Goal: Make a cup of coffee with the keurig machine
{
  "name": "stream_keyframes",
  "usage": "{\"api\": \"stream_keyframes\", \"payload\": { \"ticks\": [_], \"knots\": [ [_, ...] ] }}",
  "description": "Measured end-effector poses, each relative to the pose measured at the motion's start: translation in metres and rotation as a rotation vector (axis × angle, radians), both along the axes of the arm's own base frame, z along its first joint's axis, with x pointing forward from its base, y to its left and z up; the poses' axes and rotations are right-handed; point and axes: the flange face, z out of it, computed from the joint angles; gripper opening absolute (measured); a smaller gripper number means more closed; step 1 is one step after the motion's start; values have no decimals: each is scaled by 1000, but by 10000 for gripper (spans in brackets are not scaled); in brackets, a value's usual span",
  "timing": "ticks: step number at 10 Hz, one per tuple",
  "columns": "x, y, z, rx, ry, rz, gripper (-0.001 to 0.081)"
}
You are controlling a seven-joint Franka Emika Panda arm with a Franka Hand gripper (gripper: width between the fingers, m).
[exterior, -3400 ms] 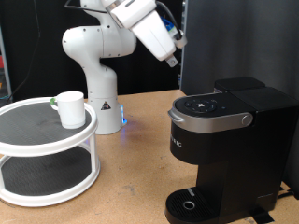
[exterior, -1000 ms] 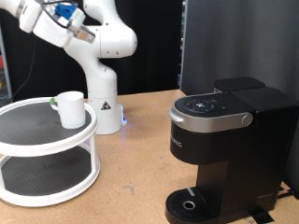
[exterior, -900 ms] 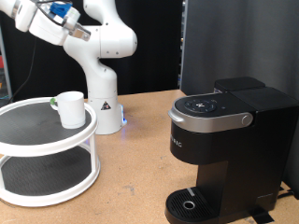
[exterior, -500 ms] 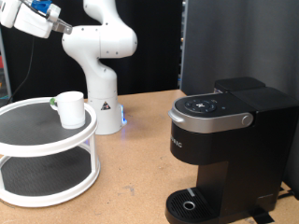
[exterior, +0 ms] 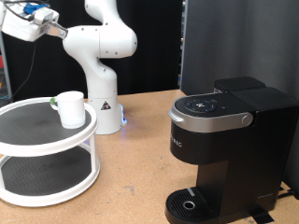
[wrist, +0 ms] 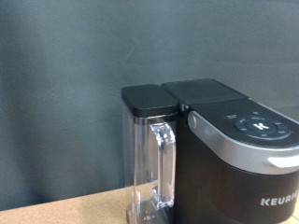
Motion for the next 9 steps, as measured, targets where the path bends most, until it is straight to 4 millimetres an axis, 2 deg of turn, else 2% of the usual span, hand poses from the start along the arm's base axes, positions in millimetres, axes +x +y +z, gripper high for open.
{"api": "stream_keyframes", "payload": {
  "ticks": [5, 7, 9],
  "knots": [
    [-38, -21, -10, -23, 96, 47, 7],
    [-41, -23, -11, -25, 100, 49, 7],
    [-34, -27, -15, -18, 101, -28, 7]
  ]
}}
